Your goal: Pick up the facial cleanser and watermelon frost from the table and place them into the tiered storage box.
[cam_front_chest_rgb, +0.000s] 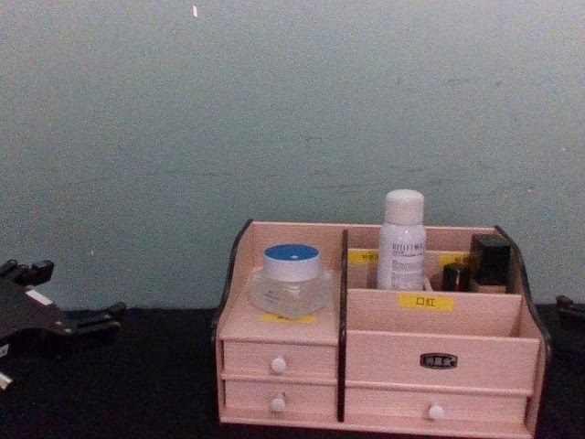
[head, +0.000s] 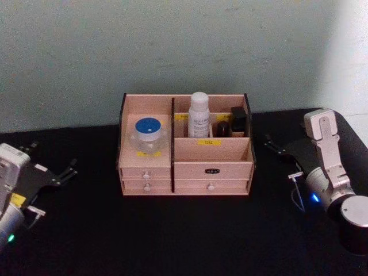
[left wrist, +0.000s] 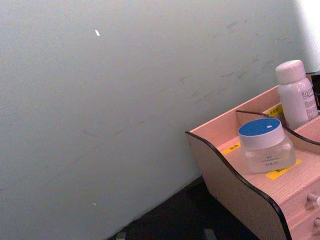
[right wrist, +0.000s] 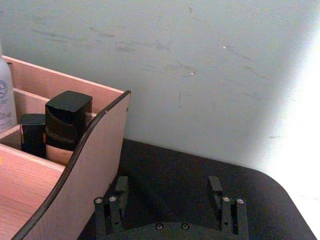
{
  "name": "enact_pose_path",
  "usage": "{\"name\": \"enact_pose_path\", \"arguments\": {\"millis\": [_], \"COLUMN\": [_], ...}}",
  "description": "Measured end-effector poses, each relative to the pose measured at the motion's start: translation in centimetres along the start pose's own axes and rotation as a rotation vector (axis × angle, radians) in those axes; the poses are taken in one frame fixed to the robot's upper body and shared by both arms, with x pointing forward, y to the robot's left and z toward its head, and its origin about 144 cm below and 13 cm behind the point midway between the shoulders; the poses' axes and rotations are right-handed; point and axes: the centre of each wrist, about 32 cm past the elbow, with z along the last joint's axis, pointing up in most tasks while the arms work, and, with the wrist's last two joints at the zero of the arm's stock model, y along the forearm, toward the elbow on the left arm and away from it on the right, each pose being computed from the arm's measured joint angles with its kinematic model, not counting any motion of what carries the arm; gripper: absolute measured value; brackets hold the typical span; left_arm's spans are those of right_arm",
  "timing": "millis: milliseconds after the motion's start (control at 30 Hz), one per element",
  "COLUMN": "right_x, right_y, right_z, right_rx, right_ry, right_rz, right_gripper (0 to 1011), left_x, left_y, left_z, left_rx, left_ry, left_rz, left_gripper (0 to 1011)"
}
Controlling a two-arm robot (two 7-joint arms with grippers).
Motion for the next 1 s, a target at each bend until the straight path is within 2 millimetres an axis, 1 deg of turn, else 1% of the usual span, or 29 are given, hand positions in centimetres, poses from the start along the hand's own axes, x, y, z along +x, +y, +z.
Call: {"name": "enact_pose_path", "arguments": {"millis": [1000], "right_x": [0.00], "right_y": [0.00], "right_z": [0.00], "right_rx": [0.000], "right_ry": [0.000], "right_rz": [0.000], "right_gripper": [1002], "left_x": [0.00], "left_y": [0.00], "left_z": [0.00], "left_rx": [0.000], "left_ry": [0.000], "left_rz": [0.000], "left_gripper": [1001]}}
